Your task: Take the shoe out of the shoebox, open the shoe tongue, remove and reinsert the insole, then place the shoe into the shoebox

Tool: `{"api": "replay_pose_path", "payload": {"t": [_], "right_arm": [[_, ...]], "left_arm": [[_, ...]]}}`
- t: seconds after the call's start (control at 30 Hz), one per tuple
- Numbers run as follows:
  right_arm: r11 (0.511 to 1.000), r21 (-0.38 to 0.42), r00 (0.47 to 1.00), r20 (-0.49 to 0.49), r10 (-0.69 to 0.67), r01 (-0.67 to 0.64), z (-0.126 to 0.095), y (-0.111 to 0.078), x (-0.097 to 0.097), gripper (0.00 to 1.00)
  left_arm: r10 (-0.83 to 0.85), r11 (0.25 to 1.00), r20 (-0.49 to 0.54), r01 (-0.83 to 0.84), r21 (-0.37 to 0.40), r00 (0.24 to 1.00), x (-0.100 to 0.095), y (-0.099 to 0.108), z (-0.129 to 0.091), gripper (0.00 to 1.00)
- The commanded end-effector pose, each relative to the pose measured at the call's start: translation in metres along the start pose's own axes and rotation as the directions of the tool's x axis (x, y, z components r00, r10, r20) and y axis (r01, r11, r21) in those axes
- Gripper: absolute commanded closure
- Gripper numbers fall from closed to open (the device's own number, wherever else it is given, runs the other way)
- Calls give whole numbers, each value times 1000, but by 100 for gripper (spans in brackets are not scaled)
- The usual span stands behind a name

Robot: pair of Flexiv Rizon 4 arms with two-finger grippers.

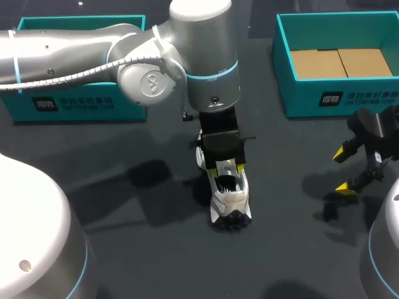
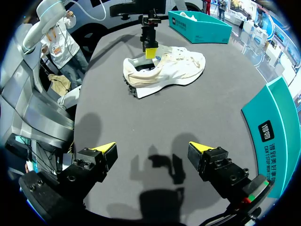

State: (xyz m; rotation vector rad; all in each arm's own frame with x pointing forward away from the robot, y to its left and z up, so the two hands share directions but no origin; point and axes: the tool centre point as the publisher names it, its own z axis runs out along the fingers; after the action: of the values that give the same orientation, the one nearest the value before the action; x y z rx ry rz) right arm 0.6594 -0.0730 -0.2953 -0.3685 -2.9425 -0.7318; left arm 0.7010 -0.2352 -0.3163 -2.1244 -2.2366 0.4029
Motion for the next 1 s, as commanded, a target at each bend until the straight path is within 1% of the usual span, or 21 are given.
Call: {"api": "replay_pose_path", "payload": {"t": [0.03, 0.07, 0.13, 0.53, 0.63, 0.7, 0.73, 0.77, 0.8, 0.83, 1.0], "right_arm": [[1000, 2, 1000, 2, 1, -1, 0, 0, 1, 0], [1000, 2, 1000, 2, 1, -1, 0, 0, 1, 0], [1000, 2, 1000, 2, 1, -1, 0, 0, 1, 0], [1000, 2, 1000, 2, 1, -1, 0, 0, 1, 0], [1000, 2, 1000, 2, 1, -1, 0, 0, 1, 0], [1000, 2, 1000, 2, 1, -1, 0, 0, 1, 0], [1000, 2, 1000, 2, 1, -1, 0, 0, 1, 0], [1000, 2, 1000, 2, 1, -1, 0, 0, 1, 0], [1000, 2, 1000, 2, 1, -1, 0, 0, 1, 0], [1000, 2, 1000, 2, 1, -1, 0, 0, 1, 0], [1000, 2, 1000, 2, 1, -1, 0, 0, 1, 0]], "left_arm": [[-43, 998, 26, 44, -39, 999, 16, -21, -28, 0], [-72, 997, 27, 73, -40, 997, 15, -23, -30, 0], [-149, 985, 27, 151, -86, 988, 15, -29, -37, 0], [-149, 985, 27, 151, -86, 988, 15, -29, -37, 0], [-297, 949, 68, 302, -86, 952, 17, -38, -36, 0], [-441, 888, 89, 449, -96, 893, 16, -44, -35, 0], [-531, 835, 104, 540, -102, 841, 16, -49, -34, 0], [-686, 711, 109, 694, -112, 720, 13, -53, -35, 0], [-808, 550, 160, 824, -137, 567, 12, -54, -37, 0], [-852, 426, 266, 893, -146, 451, 17, -61, -44, 0], [-852, 426, 266, 893, -146, 451, 17, -61, -44, 0]]}}
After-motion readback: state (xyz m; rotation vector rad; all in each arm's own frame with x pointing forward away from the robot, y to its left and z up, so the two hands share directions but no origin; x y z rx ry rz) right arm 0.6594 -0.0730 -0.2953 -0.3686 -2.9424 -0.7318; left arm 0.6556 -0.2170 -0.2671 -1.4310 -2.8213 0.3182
